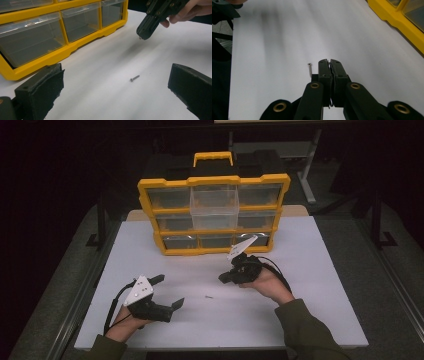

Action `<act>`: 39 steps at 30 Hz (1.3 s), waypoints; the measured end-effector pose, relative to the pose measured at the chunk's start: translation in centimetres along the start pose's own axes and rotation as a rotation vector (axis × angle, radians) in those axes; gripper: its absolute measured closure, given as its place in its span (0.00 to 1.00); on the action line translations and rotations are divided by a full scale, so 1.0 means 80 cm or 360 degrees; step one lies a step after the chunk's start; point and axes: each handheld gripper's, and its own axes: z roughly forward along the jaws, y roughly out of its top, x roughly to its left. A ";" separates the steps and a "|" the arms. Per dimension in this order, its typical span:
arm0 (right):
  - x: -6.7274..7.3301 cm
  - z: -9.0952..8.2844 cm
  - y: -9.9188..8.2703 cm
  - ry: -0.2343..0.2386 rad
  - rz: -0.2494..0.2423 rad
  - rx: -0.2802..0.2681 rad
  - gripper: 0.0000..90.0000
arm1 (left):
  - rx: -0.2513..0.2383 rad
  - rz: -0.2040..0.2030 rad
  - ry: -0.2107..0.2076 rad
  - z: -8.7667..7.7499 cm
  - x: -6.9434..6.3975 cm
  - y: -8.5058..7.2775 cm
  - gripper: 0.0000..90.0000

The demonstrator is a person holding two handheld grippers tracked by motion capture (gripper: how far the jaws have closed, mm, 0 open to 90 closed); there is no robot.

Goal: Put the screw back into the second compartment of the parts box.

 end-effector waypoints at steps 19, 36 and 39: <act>-0.009 -0.034 0.012 -0.0004 0.0010 -0.0049 0.97 | 0.0001 0.0002 0.0000 0.000 0.000 0.000 0.00; -0.019 -0.074 0.018 -0.0041 0.0022 -0.0111 0.97 | 0.0002 0.0001 -0.0002 0.000 -0.001 0.000 0.00; -0.021 -0.078 0.018 -0.0049 0.0022 -0.0115 0.97 | 0.0000 0.0014 -0.0004 0.000 0.000 0.000 0.00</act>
